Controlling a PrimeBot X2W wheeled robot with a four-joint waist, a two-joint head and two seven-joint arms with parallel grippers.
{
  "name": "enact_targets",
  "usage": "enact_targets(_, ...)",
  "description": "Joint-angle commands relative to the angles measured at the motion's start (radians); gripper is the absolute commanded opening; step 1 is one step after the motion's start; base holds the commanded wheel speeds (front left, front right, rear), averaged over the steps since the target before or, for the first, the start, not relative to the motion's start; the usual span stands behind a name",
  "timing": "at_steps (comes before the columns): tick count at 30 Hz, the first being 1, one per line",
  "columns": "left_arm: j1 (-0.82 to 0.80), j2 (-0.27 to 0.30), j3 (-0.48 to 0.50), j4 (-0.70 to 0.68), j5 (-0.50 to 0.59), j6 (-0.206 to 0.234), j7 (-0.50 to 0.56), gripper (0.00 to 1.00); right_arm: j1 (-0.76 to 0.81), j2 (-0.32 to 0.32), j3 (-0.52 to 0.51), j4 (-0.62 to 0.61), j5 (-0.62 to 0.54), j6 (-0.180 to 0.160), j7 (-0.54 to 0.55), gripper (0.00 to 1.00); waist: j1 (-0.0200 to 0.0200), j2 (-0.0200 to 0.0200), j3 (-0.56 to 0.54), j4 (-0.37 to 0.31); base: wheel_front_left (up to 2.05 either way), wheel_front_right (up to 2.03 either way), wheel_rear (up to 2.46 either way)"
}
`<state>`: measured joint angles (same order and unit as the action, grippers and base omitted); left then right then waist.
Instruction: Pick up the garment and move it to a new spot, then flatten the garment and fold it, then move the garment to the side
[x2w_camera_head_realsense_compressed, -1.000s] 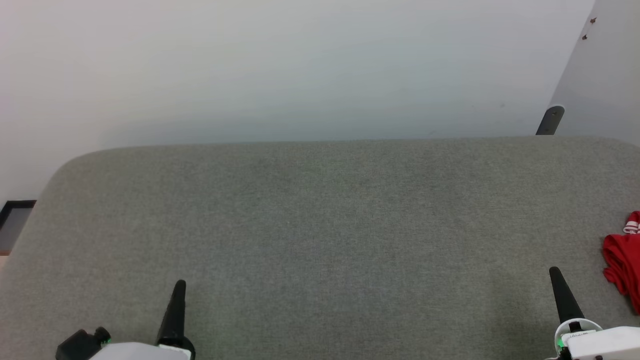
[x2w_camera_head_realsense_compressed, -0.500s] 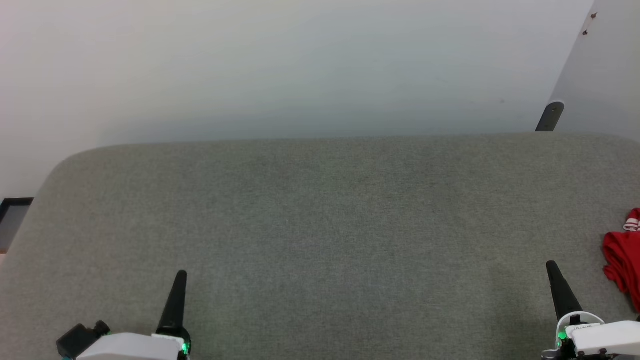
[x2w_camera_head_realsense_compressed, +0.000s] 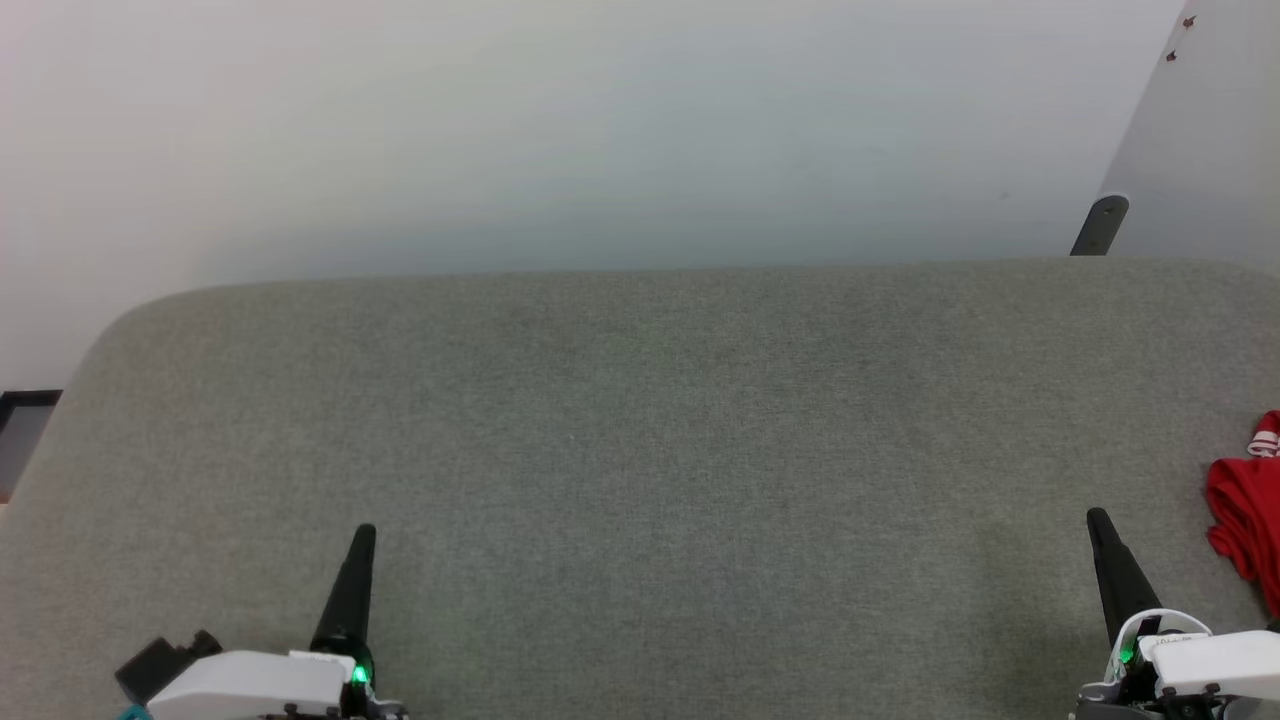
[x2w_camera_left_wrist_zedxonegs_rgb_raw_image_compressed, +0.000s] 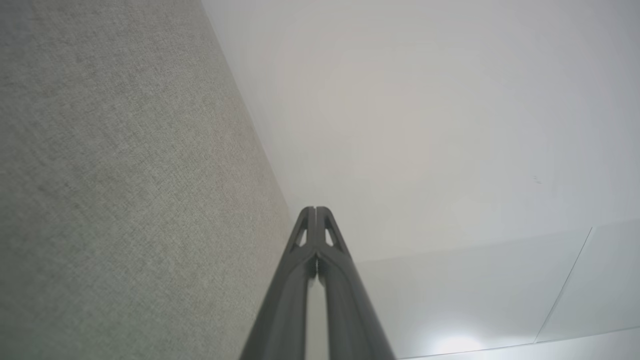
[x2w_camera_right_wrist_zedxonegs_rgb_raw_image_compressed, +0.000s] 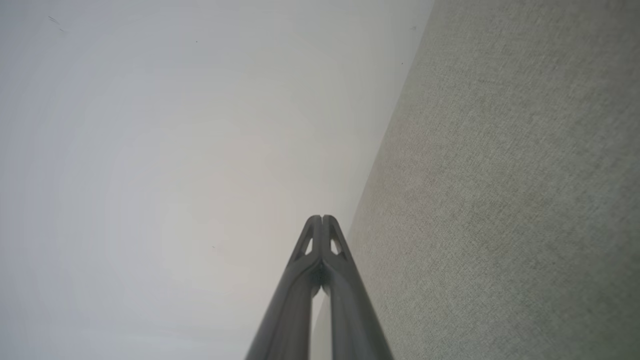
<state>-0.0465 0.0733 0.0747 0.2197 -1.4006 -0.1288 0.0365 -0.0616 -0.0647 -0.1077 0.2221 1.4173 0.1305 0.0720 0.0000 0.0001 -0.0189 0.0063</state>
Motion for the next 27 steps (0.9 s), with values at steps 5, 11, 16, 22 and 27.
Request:
enact_targets(5, -0.027, -0.001, 0.008, 0.004, -0.057, -0.003, 0.016, 0.00, -0.024, 0.003, -0.004, 0.004, 0.051, 0.000, 0.012, 0.00, 0.0000, -0.0001, 0.004, -0.001, 0.00, 0.00, 0.00)
enact_targets(11, -0.037, -0.004, 0.012, 0.009, -0.099, -0.003, 0.029, 0.00, -0.034, 0.006, -0.005, 0.009, 0.085, 0.000, 0.020, 0.00, 0.0000, -0.0001, 0.008, -0.002, 0.00, 0.00, 0.00)
enact_targets(16, -0.045, -0.006, 0.016, 0.014, -0.135, -0.003, 0.040, 0.00, -0.037, 0.009, -0.005, 0.013, 0.118, 0.000, 0.027, 0.00, 0.0000, -0.0001, 0.012, -0.003, 0.00, 0.00, 0.00)
enact_targets(22, -0.055, -0.009, 0.019, 0.019, -0.174, -0.003, 0.051, 0.00, -0.044, 0.012, -0.006, 0.017, 0.151, 0.000, 0.034, 0.00, 0.0000, -0.0001, 0.016, -0.005, 0.00, 0.00, 0.00)
enact_targets(27, -0.059, -0.011, 0.022, 0.023, -0.200, -0.003, 0.058, 0.00, -0.049, 0.014, -0.007, 0.021, 0.177, 0.000, 0.040, 0.00, 0.0000, -0.0001, 0.018, -0.005, 0.00, 0.00, 0.00)
